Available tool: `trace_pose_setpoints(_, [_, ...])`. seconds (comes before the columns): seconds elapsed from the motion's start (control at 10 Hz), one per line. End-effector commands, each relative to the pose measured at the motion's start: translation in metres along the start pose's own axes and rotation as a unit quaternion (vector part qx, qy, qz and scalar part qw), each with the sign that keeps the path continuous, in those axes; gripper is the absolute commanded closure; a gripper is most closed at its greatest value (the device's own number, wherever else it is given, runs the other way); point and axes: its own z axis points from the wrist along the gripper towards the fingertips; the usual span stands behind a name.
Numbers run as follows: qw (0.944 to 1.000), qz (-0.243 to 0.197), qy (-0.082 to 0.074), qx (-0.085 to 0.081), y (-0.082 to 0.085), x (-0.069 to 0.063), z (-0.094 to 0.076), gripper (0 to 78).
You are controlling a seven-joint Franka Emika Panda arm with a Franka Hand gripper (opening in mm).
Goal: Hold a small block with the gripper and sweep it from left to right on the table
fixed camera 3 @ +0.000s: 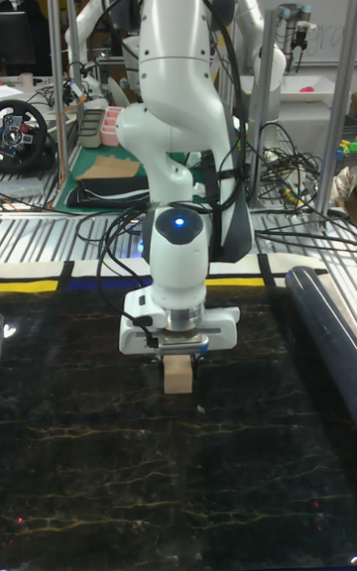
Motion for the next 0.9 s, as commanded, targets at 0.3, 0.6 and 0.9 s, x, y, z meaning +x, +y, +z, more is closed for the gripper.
trace_pose_setpoints(0.3, [0.999,0.027,0.028,-0.024,0.058,0.035,0.01,76.4])
trace_pose_setpoints(0.6, [0.9985,0.031,0.032,-0.033,0.061,0.036,0.008,76.4])
trace_pose_setpoints(0.9, [0.9982,0.035,0.033,-0.035,0.064,0.038,0.002,76.4])
